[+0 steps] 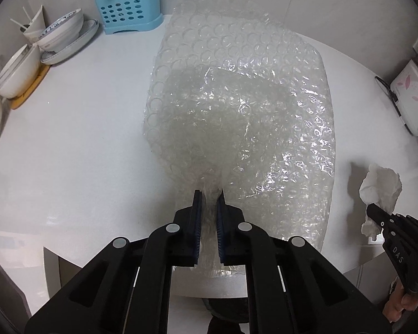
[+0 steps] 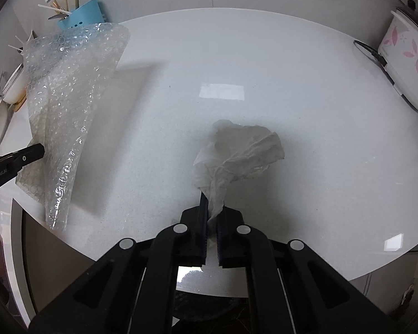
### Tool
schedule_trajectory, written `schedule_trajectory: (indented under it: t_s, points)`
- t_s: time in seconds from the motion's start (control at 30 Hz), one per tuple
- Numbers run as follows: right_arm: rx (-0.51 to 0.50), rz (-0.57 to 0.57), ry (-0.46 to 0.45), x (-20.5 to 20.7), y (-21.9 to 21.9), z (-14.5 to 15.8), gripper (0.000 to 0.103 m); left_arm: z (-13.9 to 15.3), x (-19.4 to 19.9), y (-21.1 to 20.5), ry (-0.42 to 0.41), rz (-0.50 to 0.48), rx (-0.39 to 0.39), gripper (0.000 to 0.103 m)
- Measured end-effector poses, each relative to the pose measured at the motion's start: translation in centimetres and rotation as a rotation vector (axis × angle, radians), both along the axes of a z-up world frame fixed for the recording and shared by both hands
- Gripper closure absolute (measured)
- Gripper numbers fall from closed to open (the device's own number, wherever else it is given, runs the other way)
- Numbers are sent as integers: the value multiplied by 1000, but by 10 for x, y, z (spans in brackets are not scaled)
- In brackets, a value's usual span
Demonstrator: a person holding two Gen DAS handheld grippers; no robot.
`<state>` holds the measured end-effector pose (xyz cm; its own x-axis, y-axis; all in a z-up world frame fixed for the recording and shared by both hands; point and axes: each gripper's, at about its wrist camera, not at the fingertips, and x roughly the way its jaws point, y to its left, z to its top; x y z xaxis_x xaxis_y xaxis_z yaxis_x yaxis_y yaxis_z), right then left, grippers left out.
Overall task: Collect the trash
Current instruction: 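Carry the bubble wrap with the left tool while the right tool carries the tissue over the wastebasket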
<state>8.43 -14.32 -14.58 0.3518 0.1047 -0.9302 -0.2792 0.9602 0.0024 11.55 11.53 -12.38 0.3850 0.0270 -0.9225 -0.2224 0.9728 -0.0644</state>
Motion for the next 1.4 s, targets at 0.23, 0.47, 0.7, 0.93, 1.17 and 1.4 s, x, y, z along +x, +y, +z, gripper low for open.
schedule_trajectory:
  t_s: [0.23,0.47,0.7,0.93,1.17,1.4]
  points:
    - [4,-6,-31,-13,-10,18,99,16,-2,7,-42,-6,3,95]
    - [8,-9,-58,-21,1,29,99,31,-15,3,-80,-20,6,95]
    - [13,-7,-79,-22,-4,42,99,48,-43,-13,-108,-35,8,95]
    - [22,-6,-110,-21,-13,53,99,60,-66,-19,-133,-47,5,95]
    - [33,-8,-126,-31,-22,59,99,63,-92,-28,-149,-55,-1,95]
    - [39,3,-139,-51,-25,63,99,61,-118,-36,-151,-69,-15,95]
